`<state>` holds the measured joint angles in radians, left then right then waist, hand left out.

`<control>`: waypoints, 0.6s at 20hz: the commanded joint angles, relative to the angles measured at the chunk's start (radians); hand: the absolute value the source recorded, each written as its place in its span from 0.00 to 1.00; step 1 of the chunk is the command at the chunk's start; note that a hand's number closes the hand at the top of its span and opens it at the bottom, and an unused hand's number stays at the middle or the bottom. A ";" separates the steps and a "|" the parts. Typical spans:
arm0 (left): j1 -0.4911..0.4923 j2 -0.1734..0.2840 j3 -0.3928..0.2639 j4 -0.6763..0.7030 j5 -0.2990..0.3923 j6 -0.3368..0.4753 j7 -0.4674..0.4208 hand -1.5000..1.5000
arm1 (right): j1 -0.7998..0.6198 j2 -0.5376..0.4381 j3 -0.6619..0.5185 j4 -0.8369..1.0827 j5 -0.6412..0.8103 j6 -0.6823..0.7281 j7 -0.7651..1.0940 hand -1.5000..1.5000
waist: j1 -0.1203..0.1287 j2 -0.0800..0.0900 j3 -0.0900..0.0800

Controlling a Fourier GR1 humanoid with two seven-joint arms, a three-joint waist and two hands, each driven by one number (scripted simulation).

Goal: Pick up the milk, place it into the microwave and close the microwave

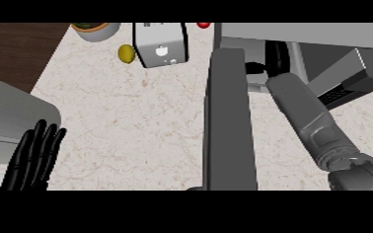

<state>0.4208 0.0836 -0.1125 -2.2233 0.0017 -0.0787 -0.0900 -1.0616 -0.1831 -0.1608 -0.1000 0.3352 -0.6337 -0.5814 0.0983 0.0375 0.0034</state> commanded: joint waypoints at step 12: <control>0.050 -0.021 -0.059 -0.039 -0.055 0.012 0.000 0.00 | 0.023 -0.087 -0.079 -0.035 -0.058 -0.015 -0.093 0.00 | -0.014 -0.006 0.000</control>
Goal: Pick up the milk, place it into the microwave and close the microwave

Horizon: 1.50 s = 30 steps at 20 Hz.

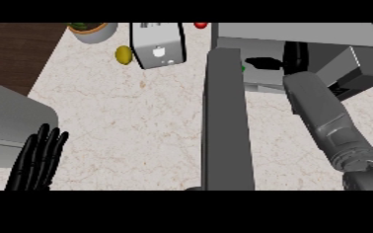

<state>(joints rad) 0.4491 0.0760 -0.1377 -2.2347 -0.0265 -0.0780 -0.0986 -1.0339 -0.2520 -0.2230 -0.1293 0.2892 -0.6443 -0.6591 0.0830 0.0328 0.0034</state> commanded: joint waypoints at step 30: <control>0.043 -0.045 -0.073 -0.024 -0.046 0.034 0.003 0.00 | 0.271 0.016 -0.112 -0.049 -0.157 0.478 -0.176 0.00 | -0.072 -0.028 -0.003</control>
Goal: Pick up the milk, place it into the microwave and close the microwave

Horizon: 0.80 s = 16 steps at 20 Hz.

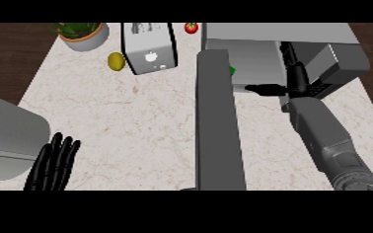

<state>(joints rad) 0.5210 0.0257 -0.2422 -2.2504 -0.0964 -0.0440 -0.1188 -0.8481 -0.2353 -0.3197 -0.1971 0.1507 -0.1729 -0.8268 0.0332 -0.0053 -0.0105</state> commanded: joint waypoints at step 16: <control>-0.038 0.066 -0.065 0.062 0.051 -0.110 0.025 0.00 | 0.383 0.116 0.019 -0.098 -0.072 0.235 -0.161 0.00 | -0.038 0.003 0.010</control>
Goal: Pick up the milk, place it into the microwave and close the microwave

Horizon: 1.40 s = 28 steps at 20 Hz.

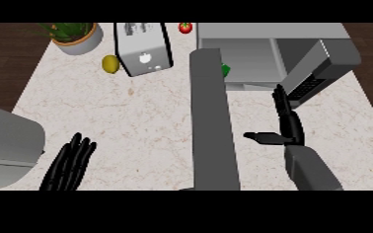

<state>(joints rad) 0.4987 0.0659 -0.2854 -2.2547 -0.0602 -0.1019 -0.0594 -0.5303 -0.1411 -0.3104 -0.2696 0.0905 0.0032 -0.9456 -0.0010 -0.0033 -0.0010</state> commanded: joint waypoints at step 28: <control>-0.589 -0.064 -0.225 0.592 -0.083 -0.174 0.171 1.00 | 0.727 -0.055 0.150 -0.656 -0.165 0.354 -0.077 0.00 | -0.020 0.004 0.001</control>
<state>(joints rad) 0.0019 0.0230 -0.4604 -1.7636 -0.1306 -0.2807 0.0594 0.1240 -0.1897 -0.1713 -0.8792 -0.0537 0.2607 -0.9476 -0.0206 -0.0022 -0.0007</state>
